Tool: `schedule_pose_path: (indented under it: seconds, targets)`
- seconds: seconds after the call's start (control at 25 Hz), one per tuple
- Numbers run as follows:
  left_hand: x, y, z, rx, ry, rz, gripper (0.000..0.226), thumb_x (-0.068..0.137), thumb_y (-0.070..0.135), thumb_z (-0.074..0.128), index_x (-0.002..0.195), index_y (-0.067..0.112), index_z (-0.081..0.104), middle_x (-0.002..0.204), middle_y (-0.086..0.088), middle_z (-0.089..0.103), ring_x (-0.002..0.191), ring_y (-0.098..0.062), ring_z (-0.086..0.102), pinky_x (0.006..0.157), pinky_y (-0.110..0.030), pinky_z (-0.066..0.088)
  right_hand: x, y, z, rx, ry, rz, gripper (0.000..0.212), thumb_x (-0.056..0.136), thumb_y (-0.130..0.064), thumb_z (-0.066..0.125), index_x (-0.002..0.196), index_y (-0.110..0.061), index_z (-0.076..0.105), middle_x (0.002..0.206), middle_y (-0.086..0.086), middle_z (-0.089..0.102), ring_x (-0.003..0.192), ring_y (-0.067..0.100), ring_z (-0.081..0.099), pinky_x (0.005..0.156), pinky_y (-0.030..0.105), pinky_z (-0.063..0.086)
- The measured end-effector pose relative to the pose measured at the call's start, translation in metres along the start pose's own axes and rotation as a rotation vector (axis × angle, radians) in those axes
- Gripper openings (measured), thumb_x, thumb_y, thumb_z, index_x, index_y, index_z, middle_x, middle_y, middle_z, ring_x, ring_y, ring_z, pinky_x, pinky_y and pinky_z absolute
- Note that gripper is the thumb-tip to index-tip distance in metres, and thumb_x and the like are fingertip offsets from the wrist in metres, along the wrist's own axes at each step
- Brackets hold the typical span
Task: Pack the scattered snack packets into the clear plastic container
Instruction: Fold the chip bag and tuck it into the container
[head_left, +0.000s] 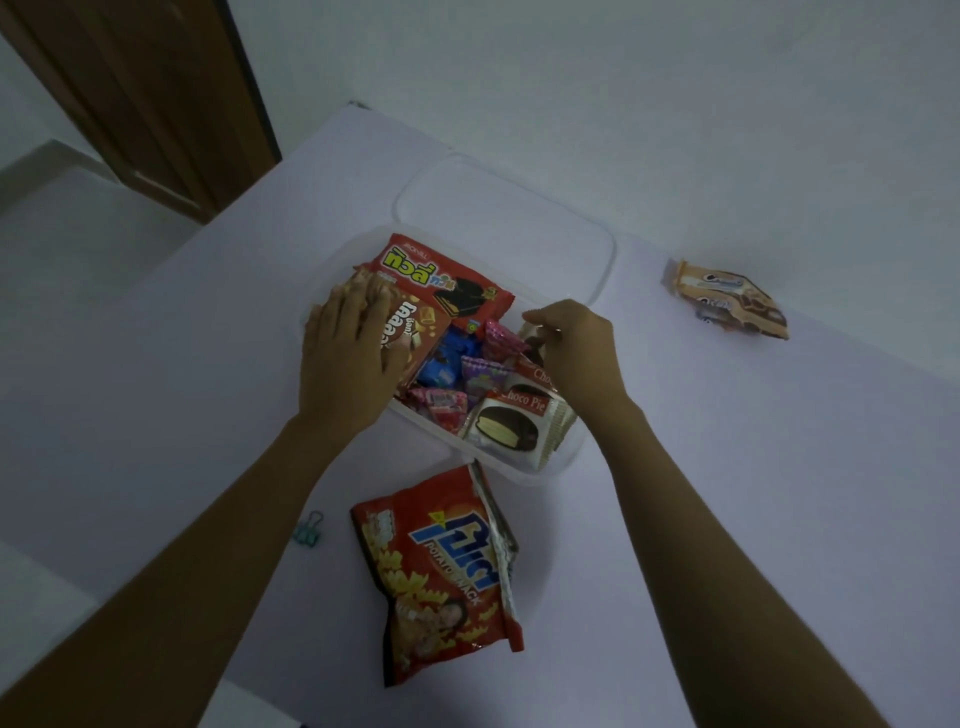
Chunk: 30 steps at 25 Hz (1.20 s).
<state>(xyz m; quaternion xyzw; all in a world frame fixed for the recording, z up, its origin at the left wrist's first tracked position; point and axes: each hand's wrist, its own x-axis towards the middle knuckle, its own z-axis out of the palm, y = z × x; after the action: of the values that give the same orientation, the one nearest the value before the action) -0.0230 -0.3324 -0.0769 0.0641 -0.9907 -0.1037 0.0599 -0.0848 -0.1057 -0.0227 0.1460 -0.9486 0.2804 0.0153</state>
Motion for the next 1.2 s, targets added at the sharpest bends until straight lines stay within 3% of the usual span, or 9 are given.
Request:
schedule_pose_path:
  seconds: [0.24, 0.44, 0.56, 0.64, 0.8, 0.88, 0.96, 1.08, 1.2]
  targets:
    - [-0.016, 0.019, -0.022, -0.333, 0.15, -0.02, 0.051, 0.095, 0.027, 0.043, 0.14, 0.006, 0.035, 0.149, -0.017, 0.035, 0.138, -0.03, 0.03, 0.114, -0.043, 0.026, -0.05, -0.02, -0.013, 0.175, 0.402, 0.014, 0.02, 0.088, -0.002, 0.057, 0.103, -0.005, 0.07, 0.098, 0.012, 0.072, 0.087, 0.024, 0.066, 0.079, 0.028, 0.051]
    - [-0.077, 0.047, -0.037, -0.6, 0.337, -0.039, 0.03, 0.093, 0.012, 0.045, 0.121, 0.004, 0.053, 0.123, -0.014, 0.056, 0.115, -0.012, 0.044, 0.097, -0.007, 0.031, -0.123, -0.037, -0.008, 0.231, 0.508, 0.097, 0.018, 0.088, -0.006, 0.056, 0.105, -0.005, 0.065, 0.096, 0.01, 0.067, 0.085, 0.021, 0.06, 0.07, 0.023, 0.047]
    - [-0.122, 0.051, -0.027, -0.634, 0.321, -0.128, 0.028, 0.092, 0.015, 0.042, 0.113, 0.005, 0.056, 0.112, -0.012, 0.061, 0.106, -0.019, 0.05, 0.09, -0.012, 0.033, -0.166, -0.045, -0.002, 0.319, 0.405, 0.294, 0.017, 0.092, -0.014, 0.052, 0.108, -0.012, 0.057, 0.098, 0.003, 0.062, 0.081, 0.011, 0.055, 0.067, 0.01, 0.04]
    - [-0.141, 0.047, -0.016, -0.604, 0.235, -0.201, 0.034, 0.09, 0.025, 0.04, 0.113, 0.006, 0.057, 0.111, -0.013, 0.061, 0.105, -0.025, 0.051, 0.09, -0.025, 0.036, -0.189, -0.047, 0.002, 0.376, 0.245, 0.461, 0.023, 0.093, -0.027, 0.051, 0.115, -0.019, 0.048, 0.103, 0.0, 0.058, 0.087, 0.012, 0.057, 0.068, 0.018, 0.044]
    - [-0.154, 0.044, 0.004, -0.373, -0.185, -0.335, 0.046, 0.092, 0.04, 0.037, 0.128, 0.014, 0.05, 0.132, -0.014, 0.052, 0.121, -0.033, 0.042, 0.1, -0.043, 0.035, -0.211, -0.046, 0.001, 0.654, -0.267, 0.79, 0.073, 0.082, -0.038, 0.067, 0.135, -0.027, 0.019, 0.106, 0.004, 0.056, 0.086, 0.015, 0.062, 0.06, 0.021, 0.05]
    - [-0.155, 0.047, 0.01, -0.4, -0.298, -0.333, 0.049, 0.093, 0.044, 0.034, 0.131, 0.015, 0.046, 0.135, -0.015, 0.048, 0.124, -0.033, 0.04, 0.104, -0.043, 0.031, -0.218, -0.046, 0.004, 0.719, -0.395, 0.801, 0.085, 0.077, -0.029, 0.074, 0.135, -0.03, 0.012, 0.097, 0.006, 0.063, 0.079, 0.013, 0.064, 0.062, 0.024, 0.052]
    - [-0.156, 0.047, 0.014, -0.454, -0.355, -0.336, 0.052, 0.09, 0.05, 0.033, 0.127, 0.016, 0.048, 0.129, -0.015, 0.052, 0.119, -0.032, 0.046, 0.104, -0.044, 0.035, -0.223, -0.042, 0.008, 0.66, -0.337, 0.767, 0.083, 0.076, -0.019, 0.075, 0.134, -0.03, 0.016, 0.092, 0.007, 0.066, 0.075, 0.012, 0.066, 0.057, 0.02, 0.053]
    - [-0.157, 0.054, 0.01, -0.628, -0.423, -0.346, 0.066, 0.079, 0.069, 0.031, 0.118, 0.02, 0.05, 0.111, -0.008, 0.065, 0.098, -0.024, 0.064, 0.087, -0.045, 0.053, -0.222, -0.031, -0.004, 0.555, -0.254, 0.668, 0.076, 0.079, -0.013, 0.072, 0.132, -0.032, 0.022, 0.085, 0.0, 0.066, 0.072, 0.007, 0.065, 0.053, 0.014, 0.051]
    - [-0.158, 0.066, -0.006, -0.969, -0.587, -0.323, 0.057, 0.074, 0.068, 0.051, 0.11, 0.023, 0.053, 0.1, 0.003, 0.071, 0.084, -0.012, 0.071, 0.07, -0.027, 0.059, -0.221, -0.015, -0.029, 0.527, -0.27, 0.485, 0.073, 0.082, -0.01, 0.069, 0.134, -0.035, 0.024, 0.087, -0.005, 0.067, 0.073, 0.005, 0.067, 0.056, 0.014, 0.055]
